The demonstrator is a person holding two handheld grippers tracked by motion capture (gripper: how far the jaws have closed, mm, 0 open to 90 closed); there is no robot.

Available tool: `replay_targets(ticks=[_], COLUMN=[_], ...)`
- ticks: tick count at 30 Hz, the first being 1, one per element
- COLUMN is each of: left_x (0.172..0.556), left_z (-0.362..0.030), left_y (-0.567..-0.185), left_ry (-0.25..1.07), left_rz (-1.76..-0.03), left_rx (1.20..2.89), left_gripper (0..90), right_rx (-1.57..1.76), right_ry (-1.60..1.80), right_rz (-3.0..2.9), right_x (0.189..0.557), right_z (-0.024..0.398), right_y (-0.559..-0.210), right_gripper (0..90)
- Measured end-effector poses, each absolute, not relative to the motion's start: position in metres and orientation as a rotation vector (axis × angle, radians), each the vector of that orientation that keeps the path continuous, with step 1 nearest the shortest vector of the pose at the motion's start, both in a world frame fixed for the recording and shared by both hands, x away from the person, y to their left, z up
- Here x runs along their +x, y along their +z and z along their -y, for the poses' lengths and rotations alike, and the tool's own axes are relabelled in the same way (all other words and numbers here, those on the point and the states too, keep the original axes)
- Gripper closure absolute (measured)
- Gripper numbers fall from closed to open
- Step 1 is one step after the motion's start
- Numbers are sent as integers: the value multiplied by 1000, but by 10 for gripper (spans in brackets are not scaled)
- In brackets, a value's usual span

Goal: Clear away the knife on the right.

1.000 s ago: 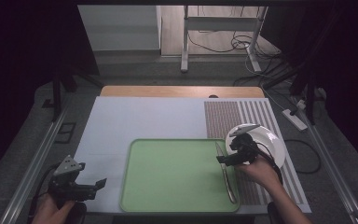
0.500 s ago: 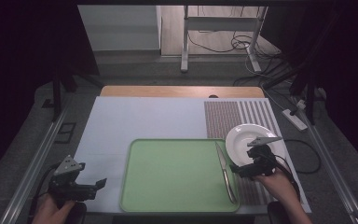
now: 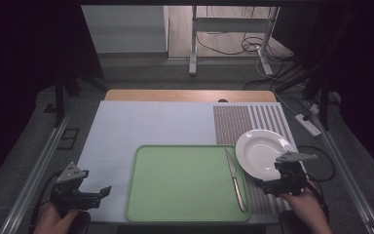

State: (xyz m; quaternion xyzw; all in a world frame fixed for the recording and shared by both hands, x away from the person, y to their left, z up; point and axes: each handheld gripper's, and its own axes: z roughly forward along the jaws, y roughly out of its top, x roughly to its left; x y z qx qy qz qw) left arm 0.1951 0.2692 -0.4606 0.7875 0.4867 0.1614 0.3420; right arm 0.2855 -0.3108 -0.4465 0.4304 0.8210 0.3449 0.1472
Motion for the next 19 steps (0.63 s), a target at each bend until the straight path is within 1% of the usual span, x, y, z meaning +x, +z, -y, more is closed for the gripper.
replay_targets(ticks=[13,19], left_x=[195,195], left_z=[-270,-269], left_y=[-461,-460], left_ry=[418,419], left_rz=[-1267,-1265], left_rx=[2047,2046], left_gripper=[41,41], right_rx=[1221,1249], right_ry=[880,889], right_rz=[-2296,-2276], right_x=[267,268], right_z=[314,317], right_y=[-442,-442], right_gripper=[5,5])
